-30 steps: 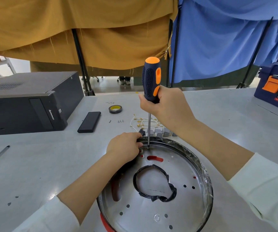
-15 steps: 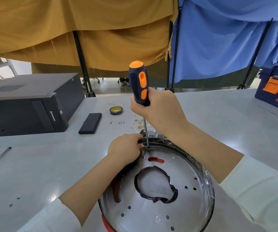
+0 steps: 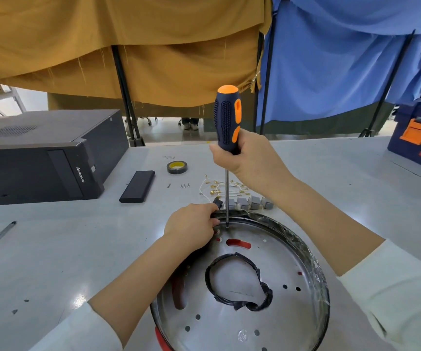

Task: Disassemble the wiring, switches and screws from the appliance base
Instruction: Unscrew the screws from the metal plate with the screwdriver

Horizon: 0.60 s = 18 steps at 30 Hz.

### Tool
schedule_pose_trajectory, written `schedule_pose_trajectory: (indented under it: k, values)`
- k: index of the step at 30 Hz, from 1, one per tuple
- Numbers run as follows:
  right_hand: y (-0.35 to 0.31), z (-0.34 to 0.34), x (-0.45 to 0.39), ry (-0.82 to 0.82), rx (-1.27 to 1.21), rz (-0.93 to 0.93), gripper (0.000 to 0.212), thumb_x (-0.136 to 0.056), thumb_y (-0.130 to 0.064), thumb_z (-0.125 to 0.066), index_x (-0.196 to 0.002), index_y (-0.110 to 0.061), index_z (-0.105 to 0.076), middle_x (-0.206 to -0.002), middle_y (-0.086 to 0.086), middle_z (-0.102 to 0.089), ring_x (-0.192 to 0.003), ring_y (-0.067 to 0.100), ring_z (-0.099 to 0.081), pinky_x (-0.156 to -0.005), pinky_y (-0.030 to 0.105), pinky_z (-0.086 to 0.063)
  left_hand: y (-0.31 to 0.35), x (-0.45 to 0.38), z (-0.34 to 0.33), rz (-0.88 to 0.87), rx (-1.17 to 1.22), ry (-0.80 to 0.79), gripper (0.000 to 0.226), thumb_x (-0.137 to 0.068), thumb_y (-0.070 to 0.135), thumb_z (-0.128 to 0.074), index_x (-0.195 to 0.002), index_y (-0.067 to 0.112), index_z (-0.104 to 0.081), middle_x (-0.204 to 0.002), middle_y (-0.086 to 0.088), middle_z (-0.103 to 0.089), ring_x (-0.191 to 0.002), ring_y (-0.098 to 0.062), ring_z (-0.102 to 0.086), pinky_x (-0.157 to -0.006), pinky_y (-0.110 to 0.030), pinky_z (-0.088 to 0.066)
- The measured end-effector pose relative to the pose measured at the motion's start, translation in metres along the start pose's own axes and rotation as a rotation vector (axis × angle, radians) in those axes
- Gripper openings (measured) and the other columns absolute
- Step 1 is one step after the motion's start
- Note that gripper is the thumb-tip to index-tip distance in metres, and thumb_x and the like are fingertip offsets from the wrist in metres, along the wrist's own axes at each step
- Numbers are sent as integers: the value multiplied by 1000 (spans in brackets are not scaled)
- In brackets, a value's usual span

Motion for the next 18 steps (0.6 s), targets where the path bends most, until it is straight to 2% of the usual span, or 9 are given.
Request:
schedule_pose_trajectory:
  k: [2,7,11,14,16,18]
  values:
    - [-3,-4,0,-36,3,7,31,-87,-41,-58,-63,-35,-39,-53,-25,-47,-53,-1,-43,-54,26,-31,0,0,1,-7,5,-3,17,-97,32,-47,-105,22,-57,-106,-5,-66,-96,-28,-59,-69,-31,-39]
    - [-8,-13,3,281,327,-29,29,-81,-45,-52,-60,-29,-40,-51,-10,-49,-51,8,-46,-48,24,-34,-1,1,1,-12,18,-4,17,-97,33,-46,-105,22,-57,-105,-5,-66,-96,-28,-58,-71,-33,-43]
    - [-8,-13,0,358,411,-57,33,-81,-42,-52,-56,-28,-38,-49,-8,-47,-49,8,-43,-47,21,-28,-2,1,1,-12,20,-4,18,-97,33,-45,-105,22,-57,-105,-5,-66,-96,-28,-58,-74,-34,-45]
    - [-4,-15,-2,297,276,-40,31,-82,-39,-54,-57,-29,-39,-47,-12,-48,-49,8,-45,-48,23,-29,-2,1,1,-13,25,-6,16,-97,32,-45,-103,22,-56,-103,-5,-66,-94,-28,-58,-71,-33,-43]
    - [-2,-13,-5,189,140,-24,31,-83,-39,-57,-59,-30,-40,-49,-22,-49,-51,3,-44,-50,25,-31,-2,1,0,-14,28,-8,17,-97,32,-45,-106,23,-57,-104,-5,-66,-95,-28,-58,-71,-33,-43]
    - [0,-8,-9,82,62,-29,31,-84,-38,-59,-61,-29,-41,-47,-24,-46,-48,2,-41,-50,24,-32,-2,1,1,-17,28,-6,18,-97,32,-46,-107,23,-57,-105,-5,-66,-96,-28,-58,-71,-33,-42]
Point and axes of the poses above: each hand's wrist, its own x-axis away from the middle knuckle, its own z-axis out of the back of the hand, y = z × x, the point moved 2 cm from there along -x, towards the middle knuckle
